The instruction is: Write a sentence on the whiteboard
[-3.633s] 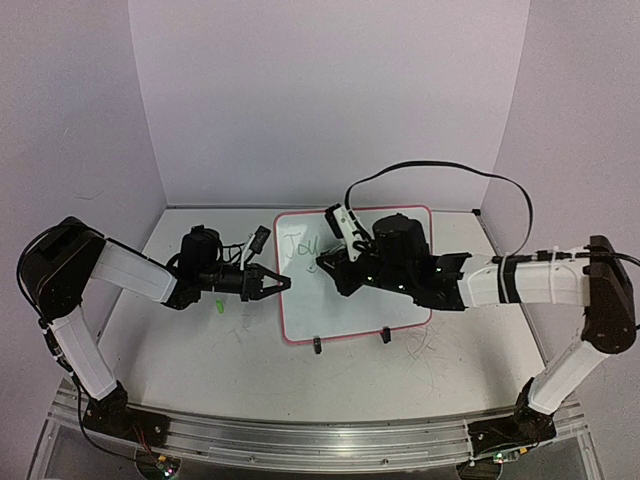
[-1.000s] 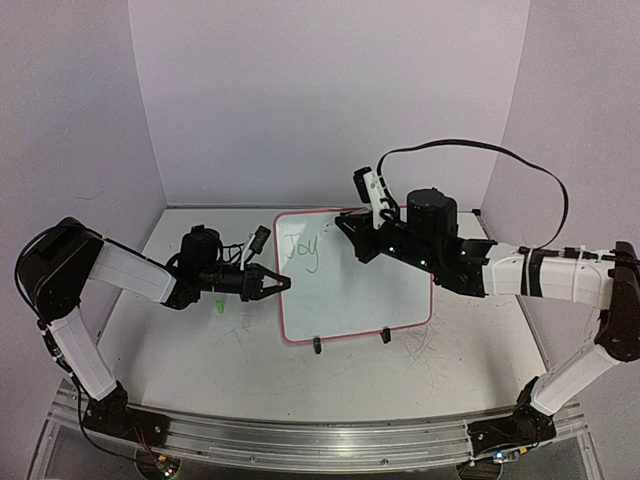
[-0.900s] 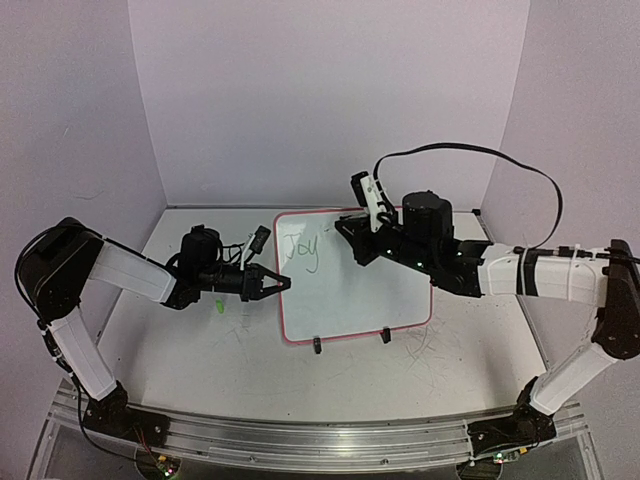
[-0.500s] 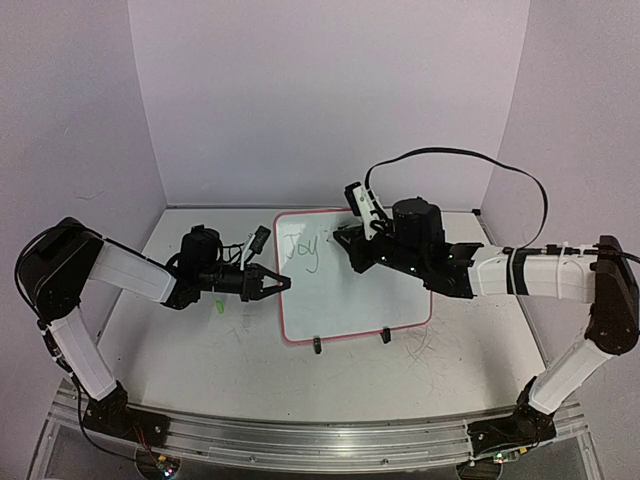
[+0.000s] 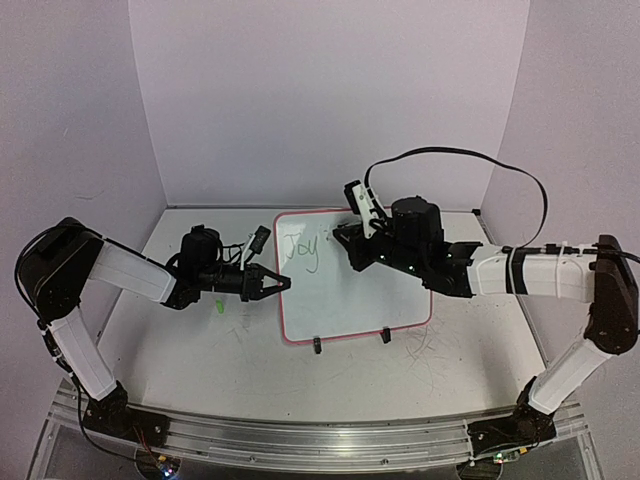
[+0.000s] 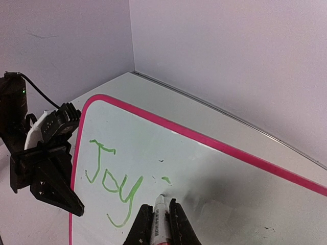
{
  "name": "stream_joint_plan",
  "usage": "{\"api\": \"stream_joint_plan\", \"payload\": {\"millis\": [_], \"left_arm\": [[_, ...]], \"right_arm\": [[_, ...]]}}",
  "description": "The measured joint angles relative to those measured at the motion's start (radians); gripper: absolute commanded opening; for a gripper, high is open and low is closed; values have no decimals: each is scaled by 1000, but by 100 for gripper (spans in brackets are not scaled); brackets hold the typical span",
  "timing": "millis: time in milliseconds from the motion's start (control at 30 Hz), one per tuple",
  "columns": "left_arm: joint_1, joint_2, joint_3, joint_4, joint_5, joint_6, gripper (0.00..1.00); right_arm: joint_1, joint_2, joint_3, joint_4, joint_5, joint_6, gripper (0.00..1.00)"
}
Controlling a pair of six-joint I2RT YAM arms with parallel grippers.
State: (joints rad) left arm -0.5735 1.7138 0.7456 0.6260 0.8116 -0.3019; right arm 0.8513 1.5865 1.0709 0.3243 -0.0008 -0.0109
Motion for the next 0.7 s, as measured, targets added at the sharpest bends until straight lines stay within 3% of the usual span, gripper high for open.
{"api": "stream_joint_plan", "payload": {"millis": [700], "left_arm": [[0,0,0,-1,0,0,0]], "right_arm": [[8,3,7,1,32,5,0]]}}
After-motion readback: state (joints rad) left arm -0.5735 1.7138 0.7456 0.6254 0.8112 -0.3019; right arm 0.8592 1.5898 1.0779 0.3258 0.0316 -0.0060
